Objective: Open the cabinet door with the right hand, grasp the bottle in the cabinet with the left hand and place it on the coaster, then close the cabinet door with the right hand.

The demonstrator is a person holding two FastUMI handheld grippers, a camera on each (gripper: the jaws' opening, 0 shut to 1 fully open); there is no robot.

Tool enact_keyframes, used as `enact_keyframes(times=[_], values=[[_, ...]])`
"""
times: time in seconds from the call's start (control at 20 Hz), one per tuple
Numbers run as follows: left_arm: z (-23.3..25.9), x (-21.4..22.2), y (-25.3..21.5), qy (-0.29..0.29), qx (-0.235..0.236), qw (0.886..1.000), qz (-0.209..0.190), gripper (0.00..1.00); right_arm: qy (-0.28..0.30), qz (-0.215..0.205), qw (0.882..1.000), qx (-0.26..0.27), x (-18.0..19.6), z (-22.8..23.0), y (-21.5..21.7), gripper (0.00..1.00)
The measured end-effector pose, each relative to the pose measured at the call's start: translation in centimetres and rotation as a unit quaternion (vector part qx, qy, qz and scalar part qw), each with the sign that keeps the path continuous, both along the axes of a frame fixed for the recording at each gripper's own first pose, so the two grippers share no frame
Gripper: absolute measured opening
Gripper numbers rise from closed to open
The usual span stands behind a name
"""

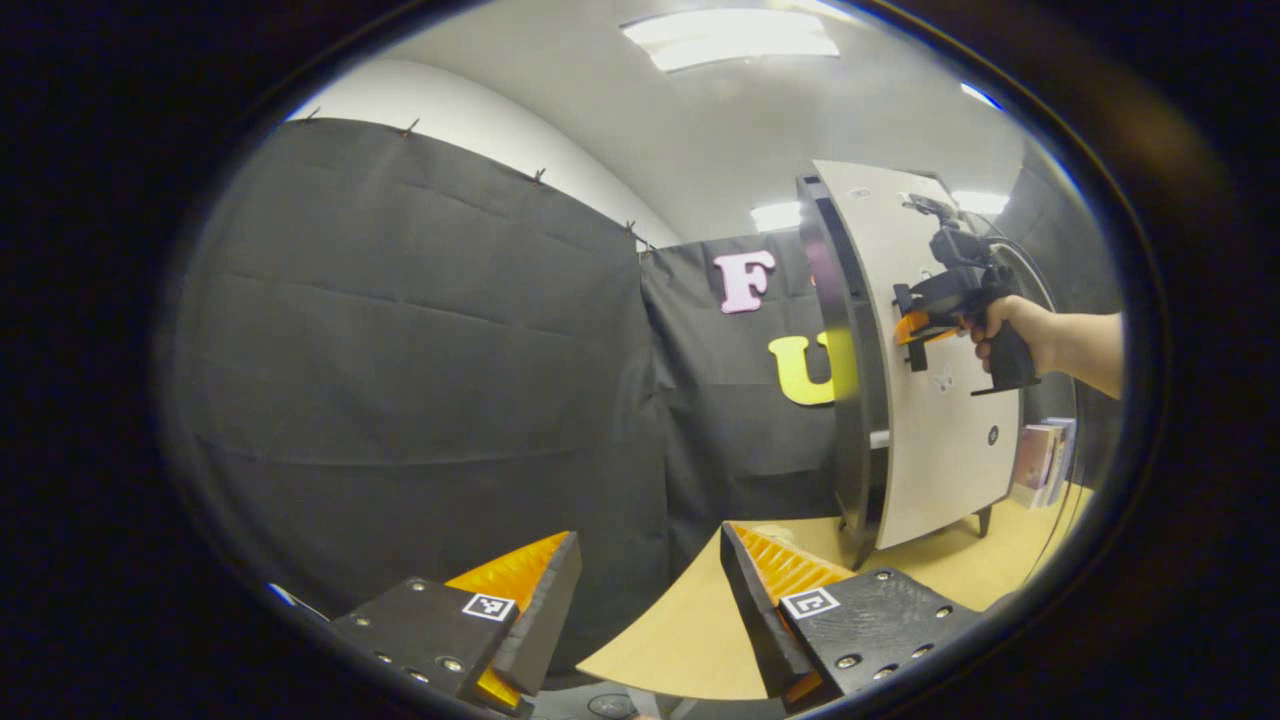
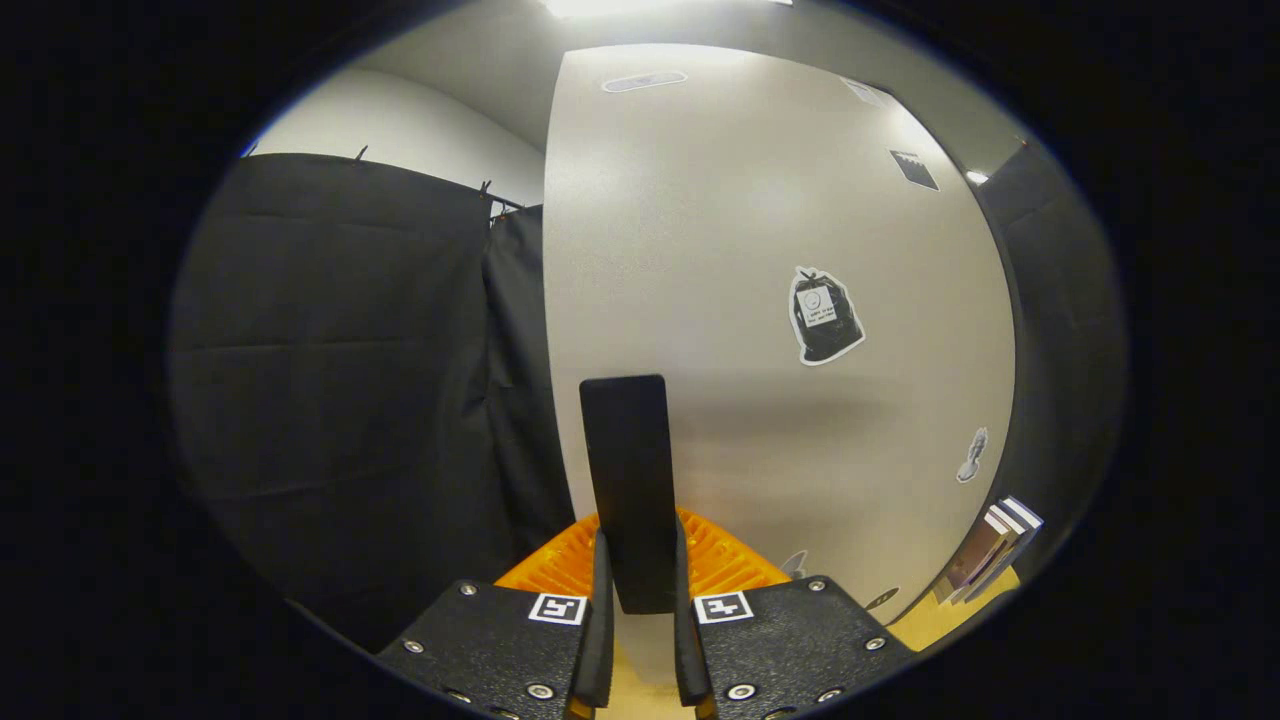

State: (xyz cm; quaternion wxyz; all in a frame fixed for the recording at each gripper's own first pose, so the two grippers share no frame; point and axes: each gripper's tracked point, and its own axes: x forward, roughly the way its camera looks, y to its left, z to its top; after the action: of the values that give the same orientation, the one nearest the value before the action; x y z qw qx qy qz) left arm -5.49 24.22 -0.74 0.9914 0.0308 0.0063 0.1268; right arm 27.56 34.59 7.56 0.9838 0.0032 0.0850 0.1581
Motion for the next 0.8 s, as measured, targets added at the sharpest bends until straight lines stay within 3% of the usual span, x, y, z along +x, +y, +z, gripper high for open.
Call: enact_keyframes(times=[0.6, 0.65, 0.7, 0.75, 0.8], values=[[0.9, 0.8, -3.3, -0.015, 0.007, 0.999, -0.05, 0.81, 0.004, 0.034, 0.999, 0.001, -2.6, 0.4, -1.8, 0.25], [0.9, 0.9, -3.7, -0.015, 0.004, 0.998, -0.053, 0.87, 0.003, 0.036, 0.999, 0.001, -2.9, 0.5, -2.0, 0.25], [0.6, 0.6, -3.5, -0.013, 0.002, 0.998, -0.057, 0.75, 0.002, 0.038, 0.999, 0.001, -3.1, 0.5, -2.2, 0.25], [0.7, 0.6, -3.6, -0.011, 0.001, 0.998, -0.061, 0.81, 0.002, 0.039, 0.999, 0.003, -3.4, 0.6, -2.4, 0.25], [0.9, 0.5, -3.8, -0.013, 0.002, 0.998, -0.066, 0.81, 0.001, 0.04, 0.999, 0.003, -3.7, 0.6, -2.6, 0.25]])
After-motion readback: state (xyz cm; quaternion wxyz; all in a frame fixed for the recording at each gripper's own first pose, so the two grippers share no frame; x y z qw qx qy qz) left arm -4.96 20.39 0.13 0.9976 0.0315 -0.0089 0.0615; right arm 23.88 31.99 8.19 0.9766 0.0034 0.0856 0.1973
